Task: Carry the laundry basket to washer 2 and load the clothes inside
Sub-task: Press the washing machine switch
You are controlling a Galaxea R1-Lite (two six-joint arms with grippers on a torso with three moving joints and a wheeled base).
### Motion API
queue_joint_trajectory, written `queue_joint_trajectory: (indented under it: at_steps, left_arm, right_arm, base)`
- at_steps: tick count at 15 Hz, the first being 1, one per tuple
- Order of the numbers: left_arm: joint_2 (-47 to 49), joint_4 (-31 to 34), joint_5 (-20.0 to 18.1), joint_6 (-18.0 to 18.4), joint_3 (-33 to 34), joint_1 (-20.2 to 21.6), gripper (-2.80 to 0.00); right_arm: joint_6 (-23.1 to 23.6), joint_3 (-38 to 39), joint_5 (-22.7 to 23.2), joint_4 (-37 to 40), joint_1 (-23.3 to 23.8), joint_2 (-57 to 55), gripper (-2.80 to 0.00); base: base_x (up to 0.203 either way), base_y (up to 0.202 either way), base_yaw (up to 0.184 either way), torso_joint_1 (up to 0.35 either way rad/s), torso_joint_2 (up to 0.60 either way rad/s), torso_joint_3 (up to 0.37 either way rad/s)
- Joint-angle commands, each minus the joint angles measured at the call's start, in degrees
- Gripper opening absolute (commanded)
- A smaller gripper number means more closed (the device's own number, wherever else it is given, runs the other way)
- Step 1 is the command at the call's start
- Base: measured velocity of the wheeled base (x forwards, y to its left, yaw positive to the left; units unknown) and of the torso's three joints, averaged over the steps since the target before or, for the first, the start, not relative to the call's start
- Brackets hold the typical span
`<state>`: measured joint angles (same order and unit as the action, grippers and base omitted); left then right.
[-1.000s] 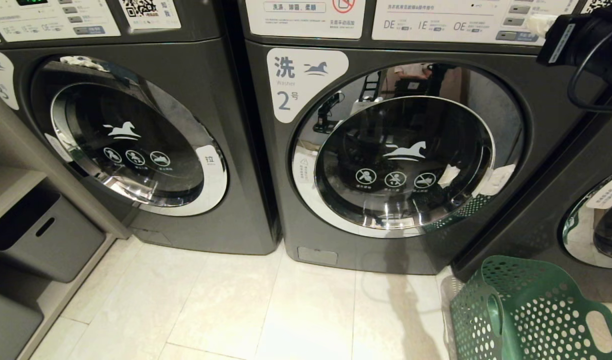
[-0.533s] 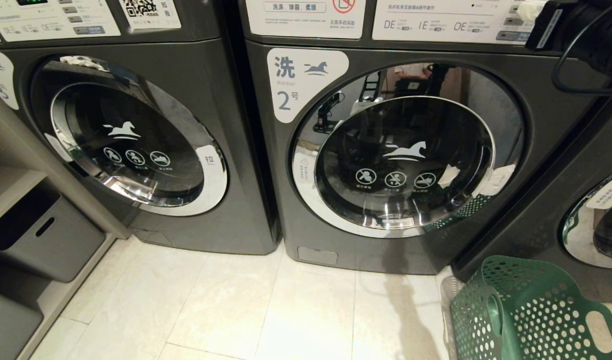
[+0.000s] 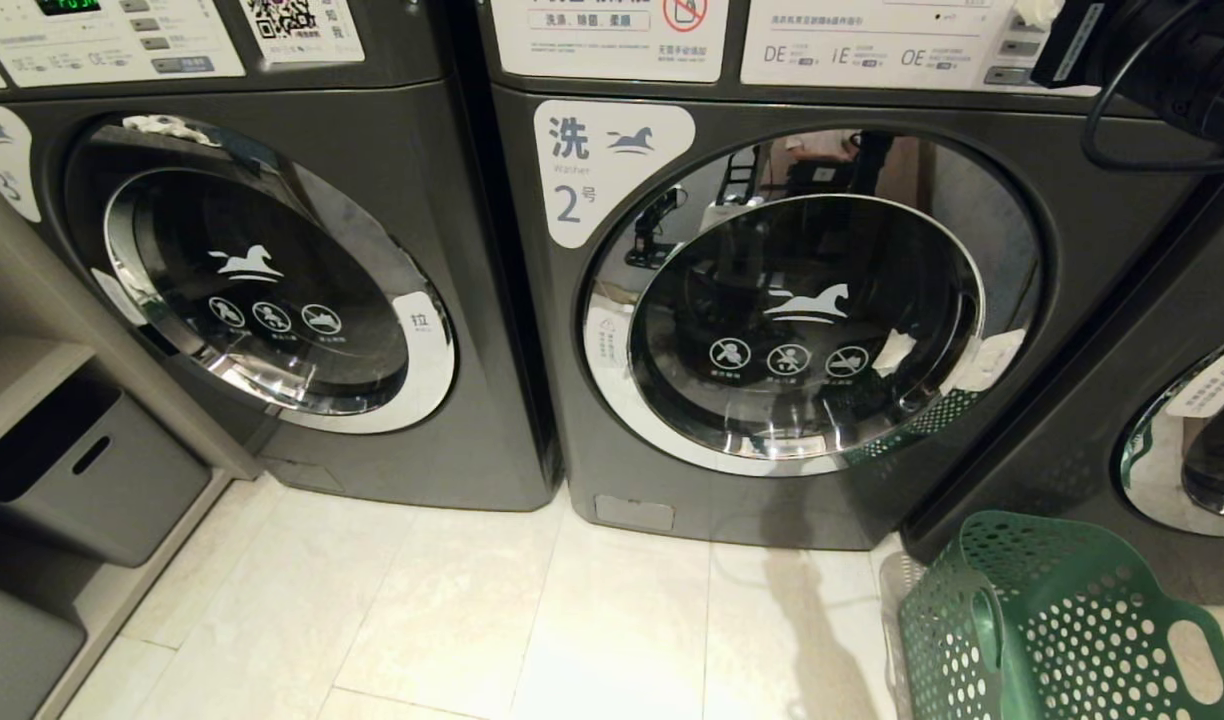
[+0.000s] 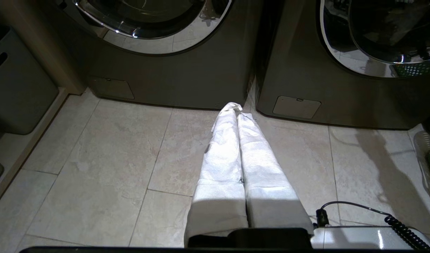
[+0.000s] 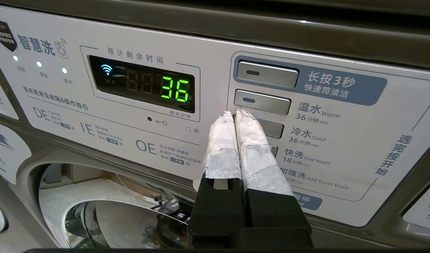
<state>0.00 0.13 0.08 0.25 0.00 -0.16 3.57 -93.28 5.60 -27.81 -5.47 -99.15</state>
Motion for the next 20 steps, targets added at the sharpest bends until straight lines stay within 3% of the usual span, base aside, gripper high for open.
queue_joint_trajectory:
  at_steps: [1,6,20]
  left_arm:
    - [0.09,-0.04,0.01,0.01,0.00,0.07,-2.80]
    - [0.09,-0.04,0.01,0.01,0.00,0.07,-2.80]
    - [0.04,-0.04,0.01,0.01,0.00,0.07,-2.80]
  right_arm:
    - [-0.09,2.26,-0.07,1.00,0.07,1.19,-2.80]
    - [-0.14,9.08,-0.05,1.49,0.11,4.95,-2.80]
    - [-0.06,8.40,-0.23,0.86,0.55,3.03,-2.80]
  base:
    - [0.000,0.000,0.000,0.000,0.00,0.000]
    - [0.000,0.000,0.000,0.000,0.00,0.000]
    - [0.000,0.000,0.000,0.000,0.00,0.000]
